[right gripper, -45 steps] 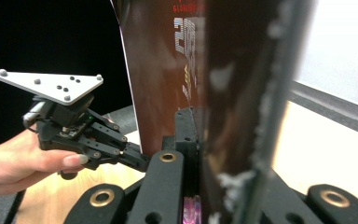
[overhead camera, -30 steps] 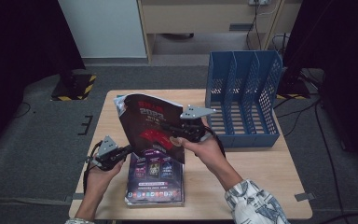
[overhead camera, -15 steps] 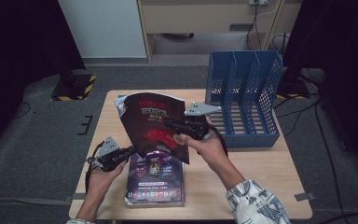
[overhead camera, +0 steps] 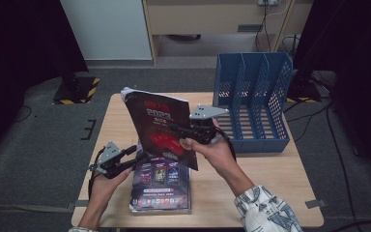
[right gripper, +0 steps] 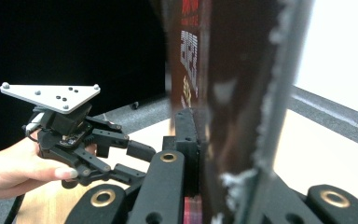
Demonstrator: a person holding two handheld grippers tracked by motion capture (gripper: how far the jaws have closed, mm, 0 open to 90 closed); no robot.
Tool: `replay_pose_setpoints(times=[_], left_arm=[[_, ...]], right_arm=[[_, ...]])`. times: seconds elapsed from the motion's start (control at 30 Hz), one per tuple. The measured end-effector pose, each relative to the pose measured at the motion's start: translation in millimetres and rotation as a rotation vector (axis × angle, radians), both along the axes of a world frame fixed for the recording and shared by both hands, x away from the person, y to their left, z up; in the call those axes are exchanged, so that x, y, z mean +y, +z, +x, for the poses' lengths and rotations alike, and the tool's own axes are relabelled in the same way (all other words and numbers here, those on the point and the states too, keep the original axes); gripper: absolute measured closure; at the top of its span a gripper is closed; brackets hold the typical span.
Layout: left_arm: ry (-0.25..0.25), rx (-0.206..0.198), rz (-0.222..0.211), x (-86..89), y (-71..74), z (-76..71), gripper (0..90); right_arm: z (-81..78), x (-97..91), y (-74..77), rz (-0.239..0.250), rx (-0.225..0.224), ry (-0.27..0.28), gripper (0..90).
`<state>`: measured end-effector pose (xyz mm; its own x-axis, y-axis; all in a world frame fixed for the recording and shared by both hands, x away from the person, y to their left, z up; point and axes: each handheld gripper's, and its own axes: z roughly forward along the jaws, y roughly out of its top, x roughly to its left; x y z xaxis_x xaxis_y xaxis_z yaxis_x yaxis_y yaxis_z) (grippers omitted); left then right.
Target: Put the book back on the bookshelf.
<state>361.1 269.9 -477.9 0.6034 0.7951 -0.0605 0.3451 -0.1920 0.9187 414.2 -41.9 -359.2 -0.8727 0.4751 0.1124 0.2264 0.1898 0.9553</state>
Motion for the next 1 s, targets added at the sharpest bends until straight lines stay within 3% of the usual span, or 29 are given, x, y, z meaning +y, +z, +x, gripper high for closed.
replay_pose_setpoints(times=[0.17,0.37,1.0], left_arm=[[0.028,0.023,0.033,3.1,-4.5,0.0,32.2],[0.038,0.038,0.049,4.2,-7.1,0.3,32.1],[0.061,0.036,0.064,6.2,-8.1,-0.4,31.8]], right_arm=[[2.2,-4.9,2.0,0.001,-0.008,-0.021,87.0],[4.6,-11.9,4.2,0.007,-0.018,-0.047,86.9],[9.9,-22.7,16.5,-0.009,-0.051,-0.089,87.0]])
